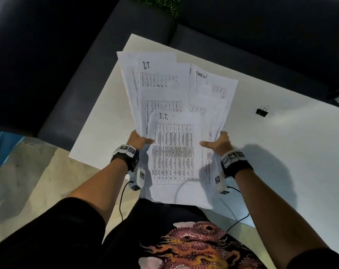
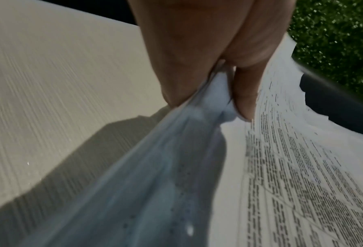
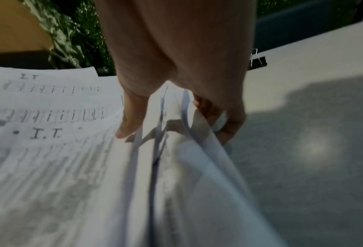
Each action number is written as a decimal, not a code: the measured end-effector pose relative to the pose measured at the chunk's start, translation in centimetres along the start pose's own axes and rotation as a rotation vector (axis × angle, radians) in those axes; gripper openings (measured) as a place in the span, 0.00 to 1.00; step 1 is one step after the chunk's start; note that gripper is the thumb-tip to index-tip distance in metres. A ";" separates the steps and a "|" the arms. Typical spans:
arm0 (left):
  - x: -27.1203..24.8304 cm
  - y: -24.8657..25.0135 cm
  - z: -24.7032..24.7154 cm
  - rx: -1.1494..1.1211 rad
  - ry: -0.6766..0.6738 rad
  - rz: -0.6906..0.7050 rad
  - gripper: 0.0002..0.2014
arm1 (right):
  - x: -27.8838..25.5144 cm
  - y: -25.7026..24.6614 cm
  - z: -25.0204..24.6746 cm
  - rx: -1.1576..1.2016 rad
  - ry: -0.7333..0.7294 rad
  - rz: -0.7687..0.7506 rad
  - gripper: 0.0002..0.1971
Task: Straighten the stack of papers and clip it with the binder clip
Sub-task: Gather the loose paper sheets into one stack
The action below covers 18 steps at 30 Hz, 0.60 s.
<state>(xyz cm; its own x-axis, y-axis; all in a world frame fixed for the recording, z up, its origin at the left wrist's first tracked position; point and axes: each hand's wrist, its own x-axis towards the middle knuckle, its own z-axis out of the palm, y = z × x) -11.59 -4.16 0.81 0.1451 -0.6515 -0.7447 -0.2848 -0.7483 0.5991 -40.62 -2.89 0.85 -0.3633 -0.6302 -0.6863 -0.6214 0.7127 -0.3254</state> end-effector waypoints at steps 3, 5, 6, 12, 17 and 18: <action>-0.6 0.7 0.6 -0.057 -0.050 0.030 0.21 | 0.4 -0.4 1.1 0.125 0.014 -0.006 0.60; -1.1 1.2 0.6 -0.104 -0.076 0.070 0.22 | 0.7 -0.1 0.9 0.259 0.015 0.001 0.55; -1.3 1.2 0.4 -0.135 -0.087 0.083 0.23 | 0.7 0.2 0.3 0.319 -0.005 -0.012 0.50; -2.3 0.8 -3.4 -0.233 -0.164 0.151 0.30 | -0.4 1.5 -2.5 0.658 -0.375 -0.217 0.29; -2.7 1.6 -3.0 -0.229 -0.210 0.093 0.20 | -2.8 -1.1 -2.2 0.798 -0.508 -0.161 0.25; -2.1 1.4 -2.6 -0.219 -0.222 0.107 0.29 | -3.3 -1.9 -2.2 0.788 -0.471 -0.143 0.15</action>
<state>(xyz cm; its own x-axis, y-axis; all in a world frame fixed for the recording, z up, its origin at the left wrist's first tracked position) -9.85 -4.18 3.96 -0.0919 -0.7027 -0.7055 -0.0731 -0.7018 0.7086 -39.76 -2.81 5.12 0.1066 -0.6607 -0.7430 0.0749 0.7505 -0.6566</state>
